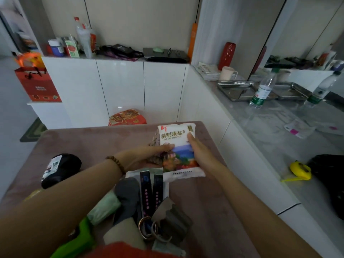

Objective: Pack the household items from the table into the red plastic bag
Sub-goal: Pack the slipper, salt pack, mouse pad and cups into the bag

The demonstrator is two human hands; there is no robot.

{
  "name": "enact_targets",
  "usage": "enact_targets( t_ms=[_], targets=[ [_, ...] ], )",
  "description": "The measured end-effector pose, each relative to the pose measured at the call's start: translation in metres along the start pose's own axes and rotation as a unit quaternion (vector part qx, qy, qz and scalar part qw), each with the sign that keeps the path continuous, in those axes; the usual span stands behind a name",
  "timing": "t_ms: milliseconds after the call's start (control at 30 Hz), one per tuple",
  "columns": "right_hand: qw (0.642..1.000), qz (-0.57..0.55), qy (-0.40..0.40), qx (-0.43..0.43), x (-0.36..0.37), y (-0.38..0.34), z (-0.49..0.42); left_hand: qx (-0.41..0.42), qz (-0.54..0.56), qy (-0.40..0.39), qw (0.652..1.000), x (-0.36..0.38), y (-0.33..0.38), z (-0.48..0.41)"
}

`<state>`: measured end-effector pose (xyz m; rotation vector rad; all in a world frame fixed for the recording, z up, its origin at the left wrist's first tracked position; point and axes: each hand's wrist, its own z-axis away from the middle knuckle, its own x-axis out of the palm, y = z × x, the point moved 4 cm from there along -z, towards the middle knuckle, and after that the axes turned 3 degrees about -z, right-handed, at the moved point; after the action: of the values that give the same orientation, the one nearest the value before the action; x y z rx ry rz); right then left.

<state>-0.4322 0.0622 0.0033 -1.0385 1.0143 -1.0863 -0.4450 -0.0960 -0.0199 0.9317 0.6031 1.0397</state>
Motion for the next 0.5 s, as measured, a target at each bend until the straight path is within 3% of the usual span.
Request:
enact_targets(
  t_ms=[200, 367, 500],
  targets=[
    [0.995, -0.029, -0.068, -0.072, 0.024, -0.094, 0.129, 0.079, -0.004, 0.004, 0.997, 0.030, 0.033, 0.148],
    [0.990, -0.007, -0.100, -0.101, 0.058, -0.119, 0.229, 0.151, 0.077, 0.042, 0.985, 0.059, 0.020, 0.265],
    [0.983, -0.030, -0.122, -0.135, 0.079, -0.119, 0.310, 0.223, 0.030, 0.090, 0.970, 0.065, 0.005, 0.340]
  ],
)
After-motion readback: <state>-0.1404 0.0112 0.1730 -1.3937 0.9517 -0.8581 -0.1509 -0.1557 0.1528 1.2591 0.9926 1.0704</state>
